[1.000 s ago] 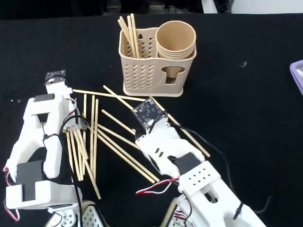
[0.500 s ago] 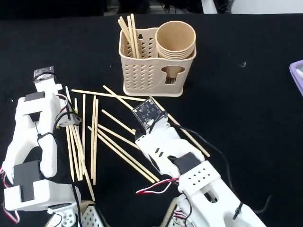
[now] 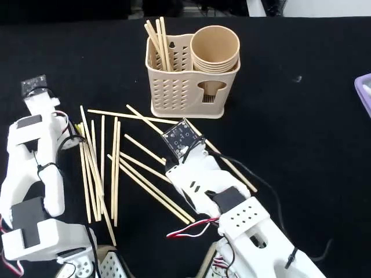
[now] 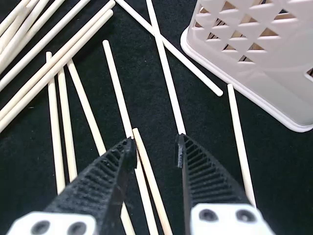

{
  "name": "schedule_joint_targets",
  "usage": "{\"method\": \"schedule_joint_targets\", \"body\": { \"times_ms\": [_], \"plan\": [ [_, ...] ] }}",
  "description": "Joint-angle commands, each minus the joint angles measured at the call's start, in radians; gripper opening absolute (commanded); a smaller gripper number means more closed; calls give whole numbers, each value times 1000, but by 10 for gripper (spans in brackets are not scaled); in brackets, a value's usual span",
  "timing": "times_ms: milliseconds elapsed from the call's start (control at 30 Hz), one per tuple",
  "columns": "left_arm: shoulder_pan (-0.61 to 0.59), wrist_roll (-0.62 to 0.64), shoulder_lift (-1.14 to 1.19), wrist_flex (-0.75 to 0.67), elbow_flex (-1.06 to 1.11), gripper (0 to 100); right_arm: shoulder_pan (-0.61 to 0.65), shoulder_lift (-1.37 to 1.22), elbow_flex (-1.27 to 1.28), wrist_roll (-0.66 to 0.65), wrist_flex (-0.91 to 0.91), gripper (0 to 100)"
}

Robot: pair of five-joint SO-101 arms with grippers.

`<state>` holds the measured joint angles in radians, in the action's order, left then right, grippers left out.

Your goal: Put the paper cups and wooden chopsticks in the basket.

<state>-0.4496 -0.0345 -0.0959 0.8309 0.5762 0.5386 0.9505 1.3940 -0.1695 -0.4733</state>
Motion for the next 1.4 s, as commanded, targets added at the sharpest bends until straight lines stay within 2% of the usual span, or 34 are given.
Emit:
{"method": "schedule_joint_targets", "body": {
  "times_ms": [0, 200, 500, 767, 933, 1000, 1133, 1367],
  "plan": [
    [35, -8, -6, -77, 2, 227, 5, 4, -7, -11, 21, 134],
    [62, -9, -5, -189, 62, 227, 5, 4, -7, -11, 20, 134],
    [67, -11, 195, -184, -28, 228, 5, 4, -7, -11, 20, 134],
    [58, -9, 292, 21, -232, 216, 5, 4, -7, -11, 21, 134],
    [59, -9, 304, 61, -271, 20, 5, 4, -7, -11, 23, 134],
    [58, -9, 304, 69, -268, 45, 5, 4, -7, -11, 23, 134],
    [18, -9, 288, 84, -271, 30, 5, 4, -5, -11, 21, 134],
    [-111, 2, 184, 324, -412, 30, 5, 4, -5, -11, 23, 134]
  ]
}}
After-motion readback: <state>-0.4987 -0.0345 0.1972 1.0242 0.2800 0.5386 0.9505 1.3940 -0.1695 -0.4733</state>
